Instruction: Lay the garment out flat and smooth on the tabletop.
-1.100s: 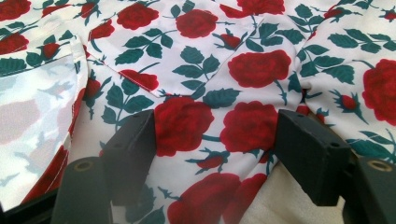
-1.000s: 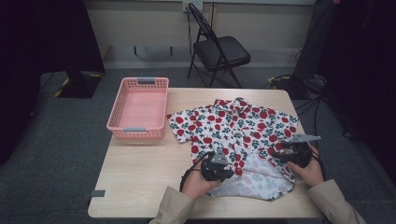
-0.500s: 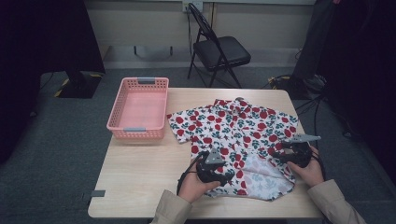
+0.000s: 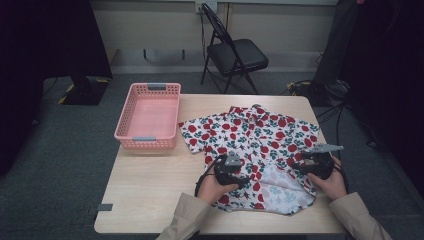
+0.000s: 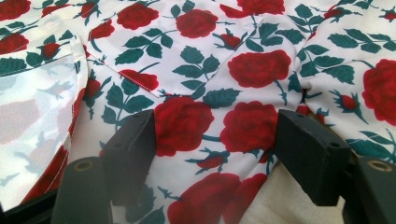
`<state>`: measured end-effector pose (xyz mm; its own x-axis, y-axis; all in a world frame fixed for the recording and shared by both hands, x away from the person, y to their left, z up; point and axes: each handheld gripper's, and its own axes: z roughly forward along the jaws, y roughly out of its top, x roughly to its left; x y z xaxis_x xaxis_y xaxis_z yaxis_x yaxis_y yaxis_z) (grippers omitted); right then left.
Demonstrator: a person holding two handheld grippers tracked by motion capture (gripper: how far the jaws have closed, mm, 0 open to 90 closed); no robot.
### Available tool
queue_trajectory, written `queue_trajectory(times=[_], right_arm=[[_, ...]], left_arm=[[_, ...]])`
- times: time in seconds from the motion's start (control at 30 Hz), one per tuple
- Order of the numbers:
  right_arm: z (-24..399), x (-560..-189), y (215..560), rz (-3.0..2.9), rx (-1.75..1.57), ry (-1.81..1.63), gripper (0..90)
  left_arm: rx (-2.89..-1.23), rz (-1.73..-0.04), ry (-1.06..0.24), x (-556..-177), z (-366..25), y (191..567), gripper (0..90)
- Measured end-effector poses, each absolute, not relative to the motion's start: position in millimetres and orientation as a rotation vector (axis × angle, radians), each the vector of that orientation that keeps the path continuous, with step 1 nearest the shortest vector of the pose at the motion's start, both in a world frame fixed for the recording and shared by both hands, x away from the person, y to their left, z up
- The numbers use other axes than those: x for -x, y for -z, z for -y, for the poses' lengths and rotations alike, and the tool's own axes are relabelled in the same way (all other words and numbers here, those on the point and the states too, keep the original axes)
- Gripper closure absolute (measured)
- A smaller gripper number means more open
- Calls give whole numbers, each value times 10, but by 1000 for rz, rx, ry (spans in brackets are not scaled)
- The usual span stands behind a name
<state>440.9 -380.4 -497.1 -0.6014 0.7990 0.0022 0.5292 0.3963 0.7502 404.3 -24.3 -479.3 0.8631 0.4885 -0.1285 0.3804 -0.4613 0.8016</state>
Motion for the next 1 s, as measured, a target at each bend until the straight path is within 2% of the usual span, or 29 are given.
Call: queue_trajectory(times=[0.3, 0.5, 0.67, 0.77, 1.0], right_arm=[[3804, -4409, 4971, -2300, -1149, -1041, 292], [3804, -4409, 4971, -2300, -1148, -1041, 292], [3804, -4408, 4971, -2300, -1148, -1040, 292], [3804, -4408, 4971, -2300, -1149, -1041, 292], [3804, -4408, 4971, -2300, -1149, -1041, 293]], left_arm=[[-2110, -633, -159, -4366, 620, 4708, 425], [-2123, -650, -161, -4435, 668, 4555, 382], [-2143, -639, -152, -4501, 770, 4621, 378], [-2142, -640, -133, -4537, 863, 4697, 438], [-2169, -594, -165, -4590, 1097, 4847, 488]])
